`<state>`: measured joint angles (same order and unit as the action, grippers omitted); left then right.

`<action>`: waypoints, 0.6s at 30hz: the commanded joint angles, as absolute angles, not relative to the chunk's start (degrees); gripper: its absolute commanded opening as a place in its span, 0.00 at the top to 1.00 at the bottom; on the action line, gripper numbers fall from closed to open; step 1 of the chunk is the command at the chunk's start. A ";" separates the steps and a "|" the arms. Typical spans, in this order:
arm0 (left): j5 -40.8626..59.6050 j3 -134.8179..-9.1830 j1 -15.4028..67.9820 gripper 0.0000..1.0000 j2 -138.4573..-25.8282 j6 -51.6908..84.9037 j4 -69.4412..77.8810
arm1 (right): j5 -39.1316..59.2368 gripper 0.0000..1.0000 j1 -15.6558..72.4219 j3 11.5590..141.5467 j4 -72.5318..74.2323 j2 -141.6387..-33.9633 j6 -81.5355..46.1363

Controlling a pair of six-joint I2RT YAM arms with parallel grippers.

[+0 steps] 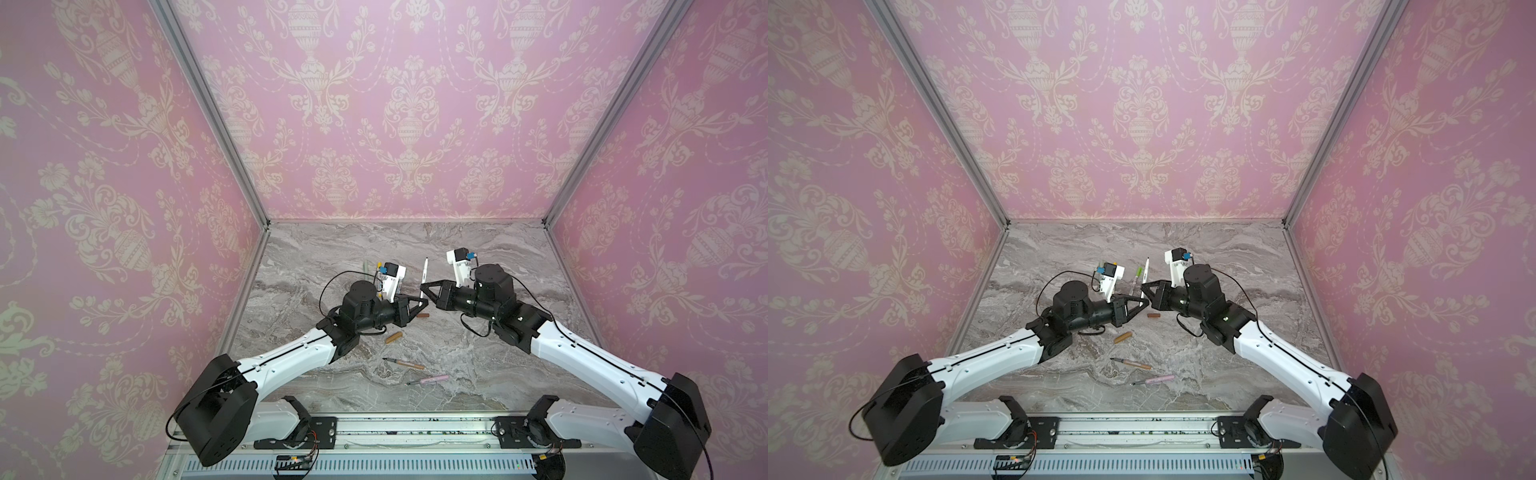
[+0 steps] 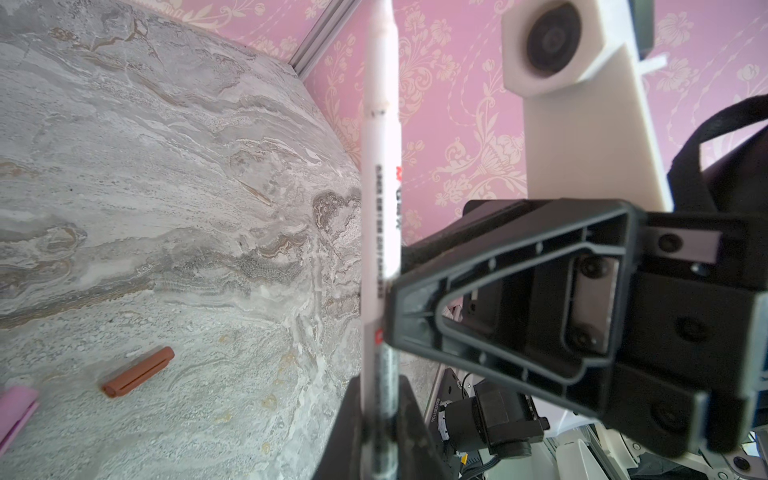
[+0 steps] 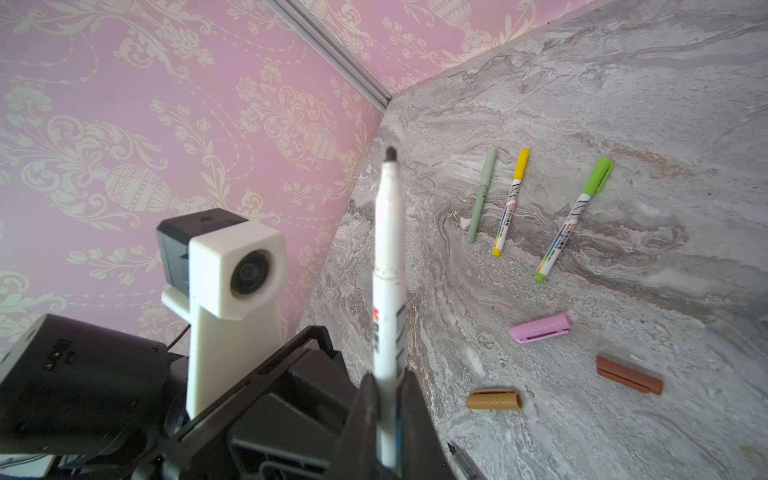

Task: Insert the pens into the pen caps
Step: 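Grasp the white pen with left gripper and open right gripper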

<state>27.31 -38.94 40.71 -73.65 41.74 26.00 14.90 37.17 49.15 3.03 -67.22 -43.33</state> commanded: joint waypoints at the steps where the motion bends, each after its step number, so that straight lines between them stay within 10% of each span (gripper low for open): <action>1: 20.74 -40.23 40.69 1.00 -71.13 37.80 19.63 | 14.02 0.90 37.88 49.54 -0.49 -63.91 -40.51; 8: -0.80 -41.48 40.56 1.00 -65.14 30.34 -4.97 | 7.15 0.51 37.84 52.64 -15.25 -61.58 -35.29; 18: -18.06 -34.60 39.56 1.00 -54.30 31.66 -11.76 | 5.98 0.41 37.97 58.71 -30.83 -77.55 -37.96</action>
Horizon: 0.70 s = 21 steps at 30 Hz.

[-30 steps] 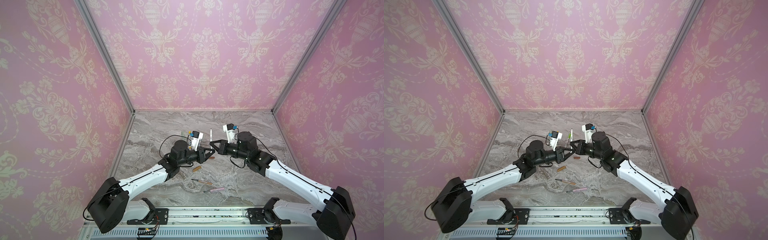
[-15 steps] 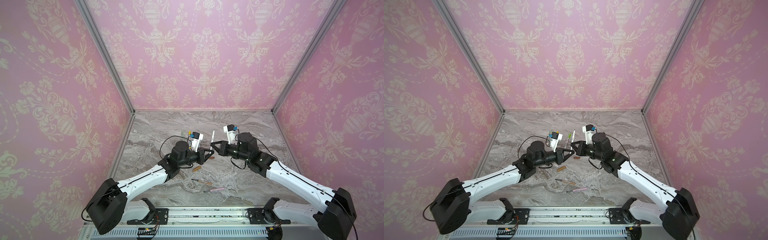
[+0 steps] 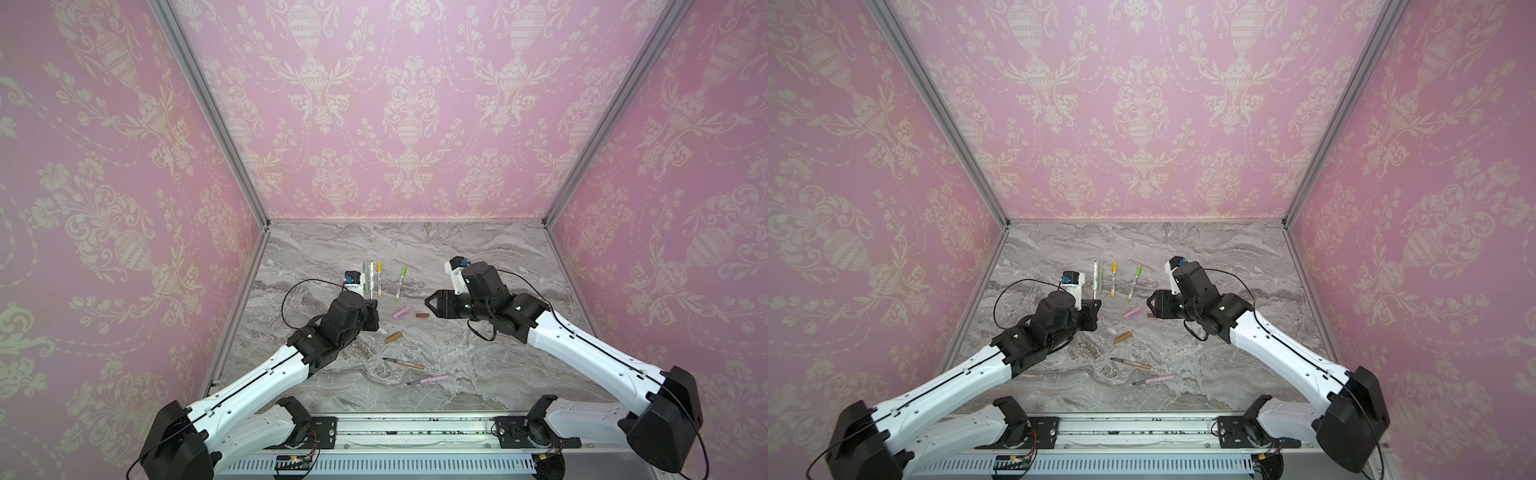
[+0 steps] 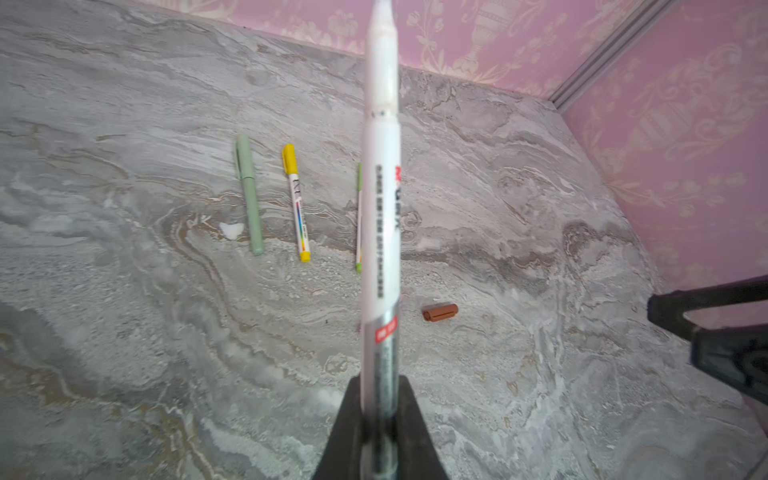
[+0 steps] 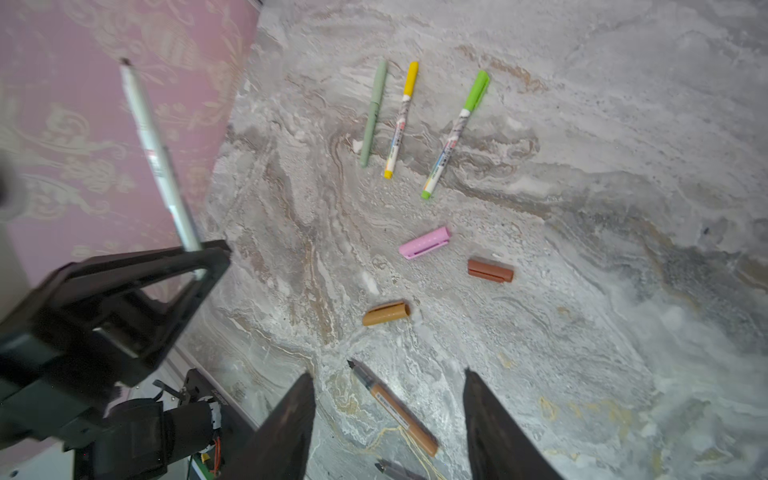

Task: Insert the pens into the pen caps
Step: 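Grasp the white pen with left gripper and open right gripper, then move right gripper over the pink and brown caps while left gripper holds the pen upright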

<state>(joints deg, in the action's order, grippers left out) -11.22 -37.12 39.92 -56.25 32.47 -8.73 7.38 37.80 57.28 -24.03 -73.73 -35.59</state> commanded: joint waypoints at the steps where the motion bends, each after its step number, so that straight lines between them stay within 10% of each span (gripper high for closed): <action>1: -18.26 -33.70 39.60 1.00 -53.62 32.03 -10.97 | 6.05 0.41 38.14 59.13 -30.93 -79.68 -39.08; 21: -17.34 -25.61 39.17 1.00 -46.69 34.70 -6.20 | 3.26 0.31 39.80 78.88 -37.44 -111.03 -5.64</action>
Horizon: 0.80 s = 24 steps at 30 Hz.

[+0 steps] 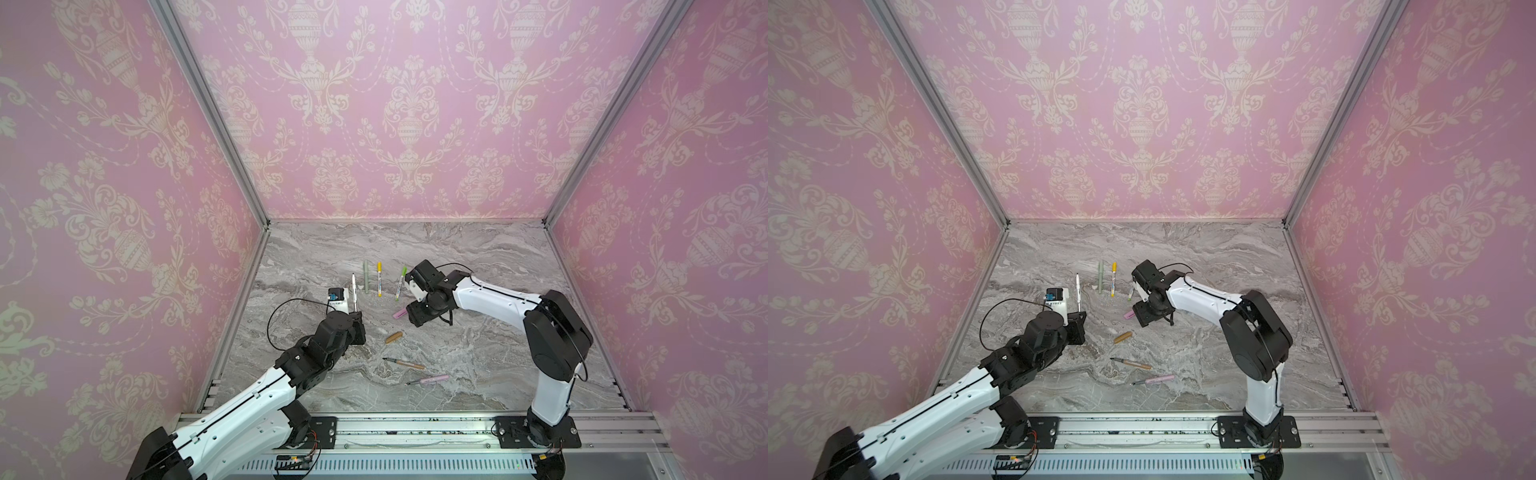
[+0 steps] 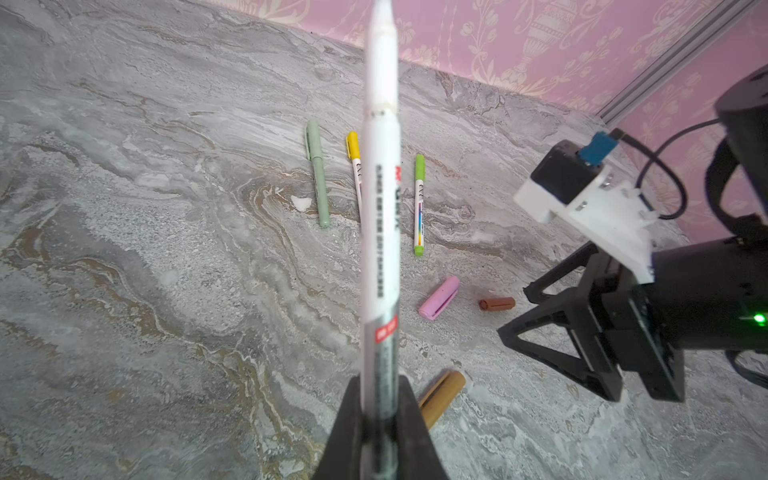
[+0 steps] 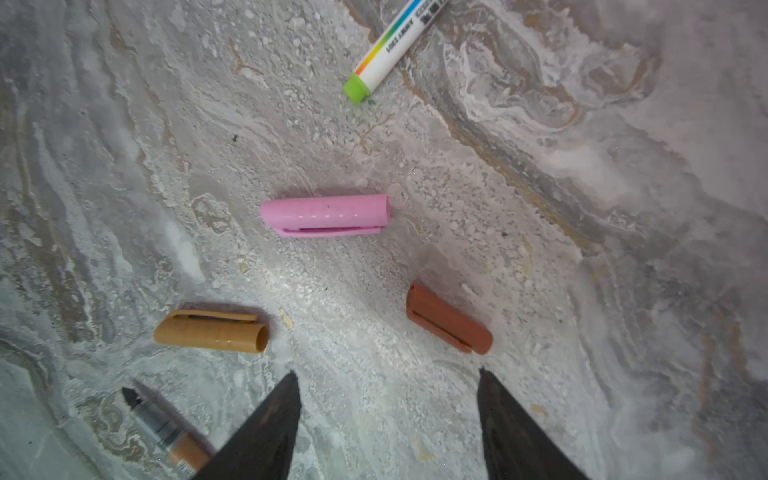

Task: Insert the pens into the pen caps
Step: 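Move right gripper over the pink and brown caps while left gripper holds the pen upright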

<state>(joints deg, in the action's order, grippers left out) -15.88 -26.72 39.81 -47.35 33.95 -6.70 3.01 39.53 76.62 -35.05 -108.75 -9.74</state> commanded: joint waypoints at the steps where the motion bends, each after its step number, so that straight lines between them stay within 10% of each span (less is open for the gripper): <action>1: -17.24 -25.54 39.09 1.00 -46.59 34.55 -6.28 | 3.70 0.31 39.70 79.26 -37.28 -111.75 -5.66; 24: -16.73 -26.54 38.67 1.00 -47.47 35.04 -6.04 | 4.00 0.33 39.22 80.81 -35.16 -117.84 -5.18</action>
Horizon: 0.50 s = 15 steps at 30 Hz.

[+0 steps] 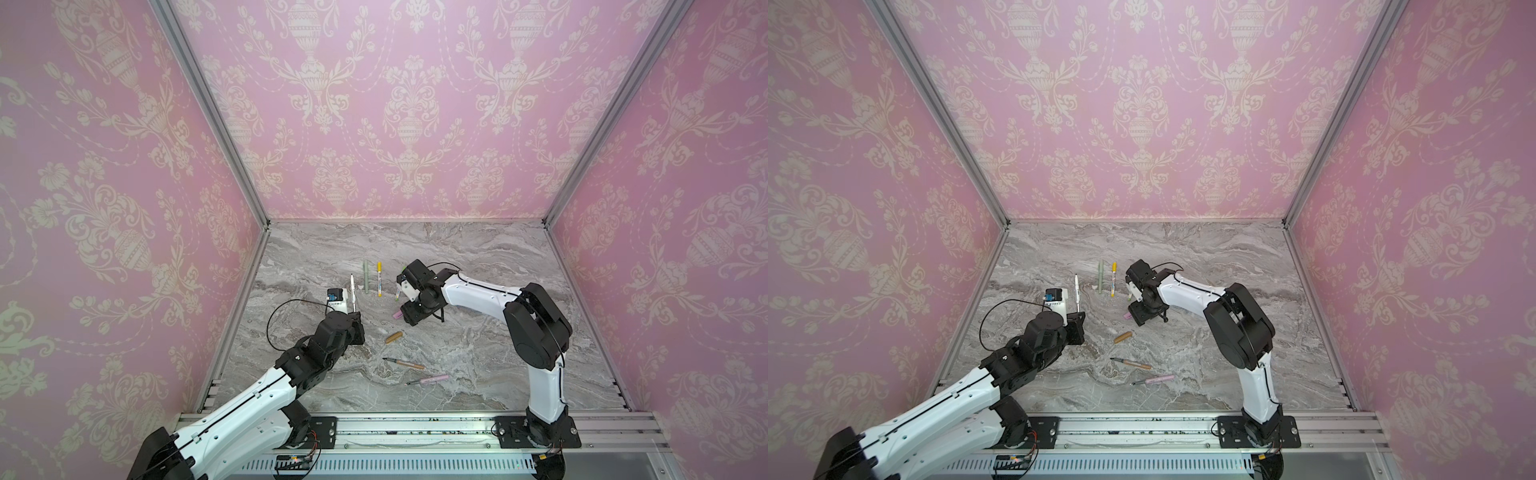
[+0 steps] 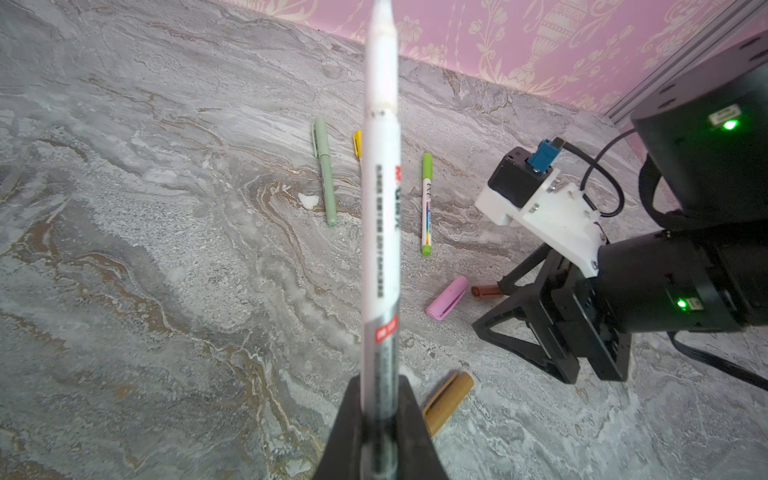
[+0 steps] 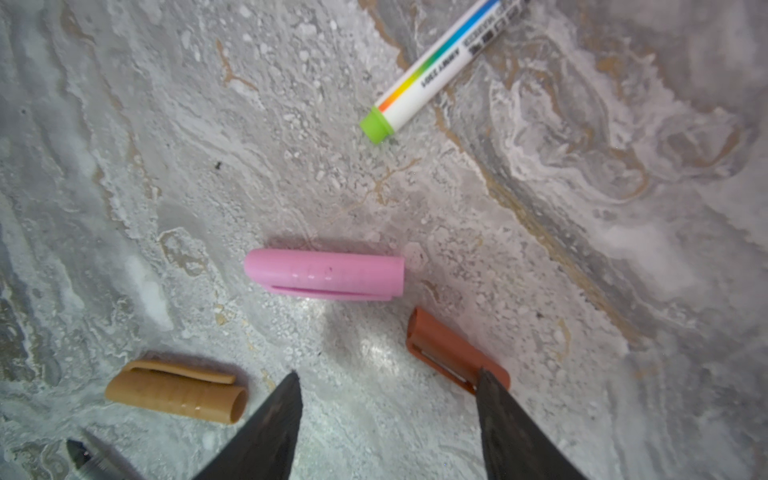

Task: Insert the pens into the pen caps
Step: 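Move right gripper over the pink and brown caps while left gripper holds the pen upright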

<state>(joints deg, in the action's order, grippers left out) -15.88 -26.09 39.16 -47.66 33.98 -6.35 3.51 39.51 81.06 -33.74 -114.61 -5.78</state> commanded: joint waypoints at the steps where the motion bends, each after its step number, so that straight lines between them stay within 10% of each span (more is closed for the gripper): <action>1: -16.72 -26.46 38.67 1.00 -47.39 35.09 -6.15 | 3.91 0.33 39.25 80.92 -35.10 -118.03 -5.18; 15: -17.05 -26.63 38.70 1.00 -47.72 35.42 -6.36 | 2.72 0.35 37.71 82.88 -33.97 -119.89 -4.70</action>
<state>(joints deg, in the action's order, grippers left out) -15.88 -26.09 39.16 -47.66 34.41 -6.35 3.20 38.30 83.09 -32.23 -116.40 -5.54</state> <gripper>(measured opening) 0.116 0.650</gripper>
